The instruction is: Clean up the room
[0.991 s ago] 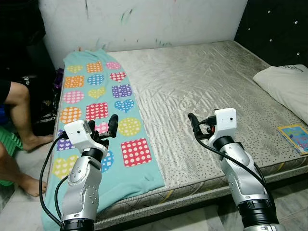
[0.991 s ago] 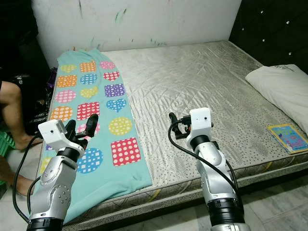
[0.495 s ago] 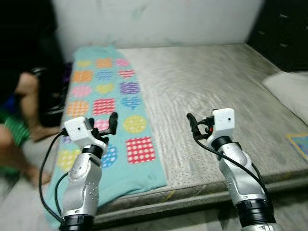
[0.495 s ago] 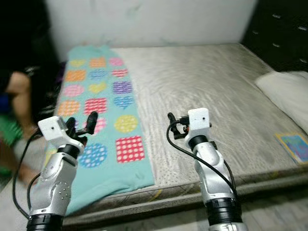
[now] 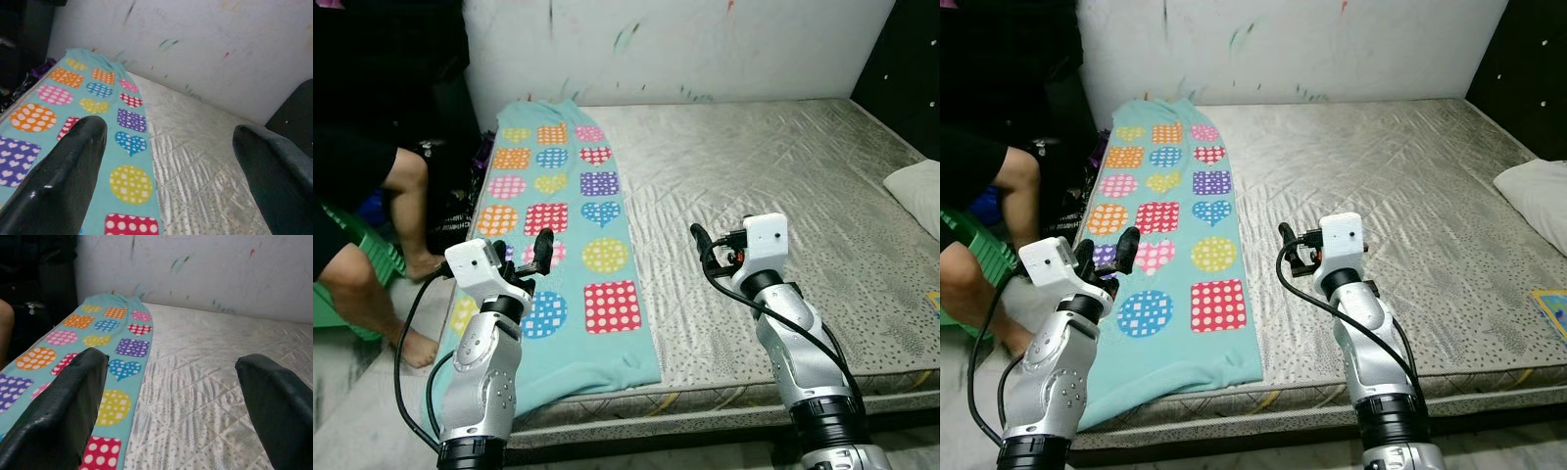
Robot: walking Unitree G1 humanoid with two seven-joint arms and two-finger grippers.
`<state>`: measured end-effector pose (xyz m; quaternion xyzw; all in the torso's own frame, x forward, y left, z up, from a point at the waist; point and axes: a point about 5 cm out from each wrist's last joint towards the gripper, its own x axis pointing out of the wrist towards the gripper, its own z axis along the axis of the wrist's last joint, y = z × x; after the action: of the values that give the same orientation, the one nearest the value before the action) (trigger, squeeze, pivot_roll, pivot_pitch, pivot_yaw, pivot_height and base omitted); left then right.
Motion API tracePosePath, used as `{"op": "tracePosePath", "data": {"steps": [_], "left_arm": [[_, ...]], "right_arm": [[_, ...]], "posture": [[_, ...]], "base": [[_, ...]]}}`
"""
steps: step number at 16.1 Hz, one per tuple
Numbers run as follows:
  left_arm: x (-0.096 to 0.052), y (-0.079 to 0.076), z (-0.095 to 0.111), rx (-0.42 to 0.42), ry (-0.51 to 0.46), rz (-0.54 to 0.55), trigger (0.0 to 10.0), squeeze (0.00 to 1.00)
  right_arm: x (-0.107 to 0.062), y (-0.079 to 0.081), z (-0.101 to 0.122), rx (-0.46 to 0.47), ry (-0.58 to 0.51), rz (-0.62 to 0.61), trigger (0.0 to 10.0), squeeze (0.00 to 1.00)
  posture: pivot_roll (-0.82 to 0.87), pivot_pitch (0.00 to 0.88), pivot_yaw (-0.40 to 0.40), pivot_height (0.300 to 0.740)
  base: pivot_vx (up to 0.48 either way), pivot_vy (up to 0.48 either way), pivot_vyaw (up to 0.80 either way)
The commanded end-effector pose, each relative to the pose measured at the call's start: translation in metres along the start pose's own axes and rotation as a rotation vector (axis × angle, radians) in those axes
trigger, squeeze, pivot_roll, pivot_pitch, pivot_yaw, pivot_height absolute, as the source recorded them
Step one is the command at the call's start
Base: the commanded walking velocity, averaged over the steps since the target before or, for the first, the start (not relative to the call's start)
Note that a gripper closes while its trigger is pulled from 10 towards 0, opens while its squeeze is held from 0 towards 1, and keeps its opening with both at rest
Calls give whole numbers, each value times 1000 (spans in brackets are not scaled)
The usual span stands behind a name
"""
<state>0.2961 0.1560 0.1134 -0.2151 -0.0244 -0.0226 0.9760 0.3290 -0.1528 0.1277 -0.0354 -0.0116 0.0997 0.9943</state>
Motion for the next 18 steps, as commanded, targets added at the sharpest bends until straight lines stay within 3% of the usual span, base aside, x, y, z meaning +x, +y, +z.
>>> {"op": "tracePosePath", "data": {"steps": [1, 6, 18], "left_arm": [[1, 0, 3, 4, -15, -1, 10000, 0], [1, 0, 3, 1, -12, -1, 10000, 0], [0, -2, 2, 0, -11, -12, 10000, 0]], "right_arm": [[3, 1, 4, 3, -16, -3, 10000, 0], [0, 0, 0, 0, -6, -2, 10000, 0], [-2, 1, -4, -3, 12, 6, 10000, 0]], "posture": [[-63, 0, 4, 740], [-66, 0, 2, 740], [-64, 0, -2, 740]], "base": [[0, 480, 0], [0, 480, 0], [0, 0, 0]]}}
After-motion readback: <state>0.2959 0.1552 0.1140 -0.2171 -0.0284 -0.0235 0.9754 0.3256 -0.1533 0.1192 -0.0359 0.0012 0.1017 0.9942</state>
